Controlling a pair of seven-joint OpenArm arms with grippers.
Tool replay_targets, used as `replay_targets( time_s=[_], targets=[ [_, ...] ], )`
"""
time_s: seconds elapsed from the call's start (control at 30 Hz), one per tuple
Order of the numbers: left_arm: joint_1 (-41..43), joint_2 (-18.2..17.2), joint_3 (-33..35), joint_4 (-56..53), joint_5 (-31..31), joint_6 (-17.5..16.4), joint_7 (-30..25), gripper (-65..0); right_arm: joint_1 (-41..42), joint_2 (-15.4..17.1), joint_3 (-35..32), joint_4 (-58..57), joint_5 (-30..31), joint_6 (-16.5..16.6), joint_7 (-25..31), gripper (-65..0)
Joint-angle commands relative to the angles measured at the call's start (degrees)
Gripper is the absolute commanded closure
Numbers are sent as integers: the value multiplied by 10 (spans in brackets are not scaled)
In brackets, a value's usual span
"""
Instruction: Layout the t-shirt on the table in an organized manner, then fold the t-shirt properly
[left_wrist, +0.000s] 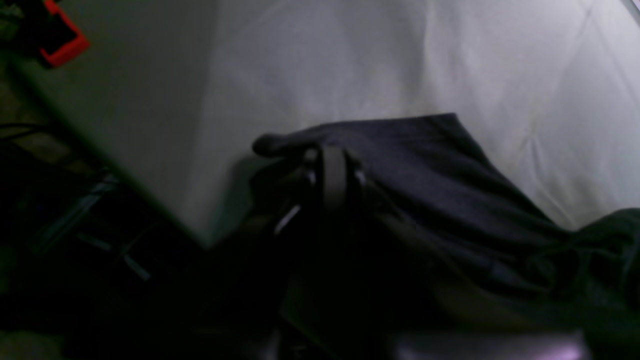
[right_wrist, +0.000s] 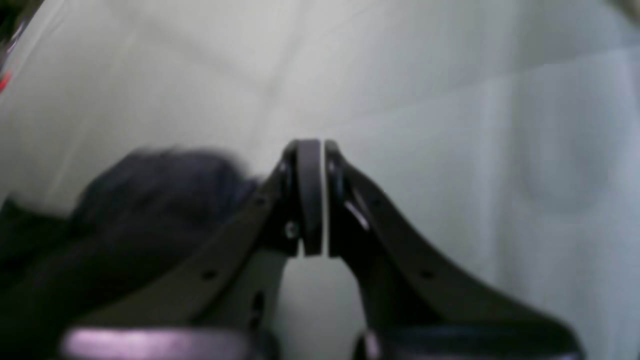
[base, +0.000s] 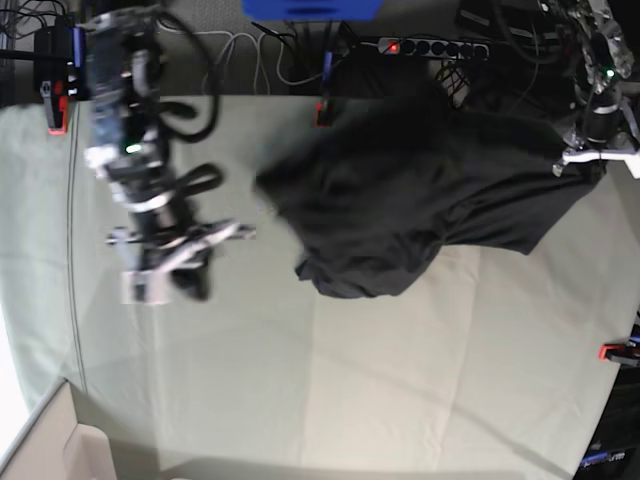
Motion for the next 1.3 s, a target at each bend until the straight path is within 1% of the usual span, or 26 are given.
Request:
replay_targets(
  time_s=[0.0, 0.13, 0.23, 0.27, 0.37, 0.4, 0.53, 0.6, 0.67, 0.9, 0.97, 1.03, 1.27],
  targets=[
    [1, -8, -4, 12, -2, 1, -13, -2, 8, 11, 10, 19, 12, 1, 13, 0],
    [-2, -9, -6, 12, -2, 1, -13, -2, 7, 46, 31, 41, 18, 1, 12, 0],
    [-3, -20, -7, 18, -3, 1, -13, -2, -8, 55, 28, 49, 19, 2, 11, 0],
    [-4, -20, -5, 19, -3, 1, -13, -2, -20, 54, 28, 49, 19, 2, 11, 0],
    [-5, -20, -4, 19, -3, 1, -13, -2, -45, 19, 8, 42, 18, 3, 12, 0],
    [-6, -20, -3, 18, -3, 1, -13, -2, -53, 12, -4, 36, 17, 3, 11, 0],
    [-15, -21, -2, 17, -3, 1, -13, -2, -60, 10, -79, -20, 17, 3, 11, 0],
    [-18, -21, -3, 16, -3, 1, -13, -2, -60, 9, -116, -43, 17, 3, 11, -30],
    [-18, -22, -3, 17, -3, 1, -13, -2, -60, 9, -146, -56, 17, 3, 11, -77],
    [-26, -24, -3, 13, -3, 1, -13, -2, -66, 8, -212, -62, 17, 3, 17, -269],
    [-26, -24, -2, 13, -3, 1, -13, -2, -67, 8, -225, -63, 17, 3, 17, -310],
    [-26, -24, -2, 13, -3, 1, -13, -2, -70, 9, -240, -63, 17, 3, 17, -330],
    [-32, -24, -1, 12, -3, 1, -13, -2, -67, 7, -255, -90, 16, 3, 18, -330]
  ],
)
